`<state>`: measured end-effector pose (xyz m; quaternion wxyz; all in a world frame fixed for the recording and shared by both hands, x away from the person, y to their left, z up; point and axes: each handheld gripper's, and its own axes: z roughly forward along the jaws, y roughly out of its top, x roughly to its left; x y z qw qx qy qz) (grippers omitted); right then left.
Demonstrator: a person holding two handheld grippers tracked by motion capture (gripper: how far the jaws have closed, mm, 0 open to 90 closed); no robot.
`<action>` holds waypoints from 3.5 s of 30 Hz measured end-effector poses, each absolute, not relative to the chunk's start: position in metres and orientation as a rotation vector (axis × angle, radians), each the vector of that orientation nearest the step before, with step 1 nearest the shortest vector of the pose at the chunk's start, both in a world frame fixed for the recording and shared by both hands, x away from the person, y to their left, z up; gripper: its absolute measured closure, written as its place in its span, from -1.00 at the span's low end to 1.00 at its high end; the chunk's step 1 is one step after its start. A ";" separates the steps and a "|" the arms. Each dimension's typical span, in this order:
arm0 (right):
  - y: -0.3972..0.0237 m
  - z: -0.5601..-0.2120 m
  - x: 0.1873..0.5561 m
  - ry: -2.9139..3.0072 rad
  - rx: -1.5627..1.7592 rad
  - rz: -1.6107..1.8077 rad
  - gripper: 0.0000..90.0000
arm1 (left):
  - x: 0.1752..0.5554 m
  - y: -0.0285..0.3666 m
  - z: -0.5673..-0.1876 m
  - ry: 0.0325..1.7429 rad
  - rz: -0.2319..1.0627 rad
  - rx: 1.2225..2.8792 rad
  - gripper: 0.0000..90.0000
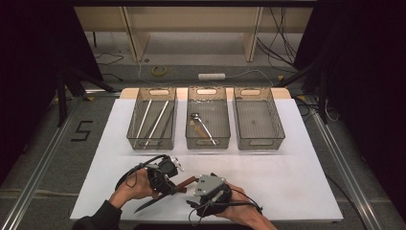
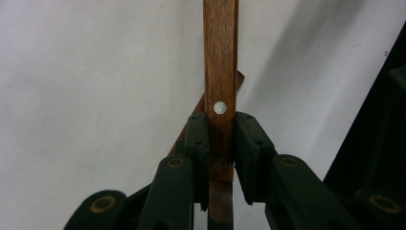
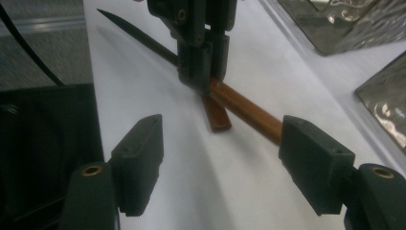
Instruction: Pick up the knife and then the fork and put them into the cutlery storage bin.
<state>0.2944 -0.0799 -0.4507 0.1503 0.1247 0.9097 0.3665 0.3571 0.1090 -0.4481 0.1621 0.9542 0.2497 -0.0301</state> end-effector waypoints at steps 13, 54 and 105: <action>-0.061 -0.465 0.289 2.541 0.083 0.859 -0.15 | 0.351 0.098 -0.444 0.671 -0.154 2.740 0.70; -0.056 -0.475 0.271 2.429 -0.358 0.598 0.80 | 0.340 0.087 -0.432 0.510 -0.270 2.786 0.68; -0.159 -0.435 0.345 2.423 0.313 0.587 0.82 | 0.347 0.160 -0.402 0.765 0.286 2.198 -0.58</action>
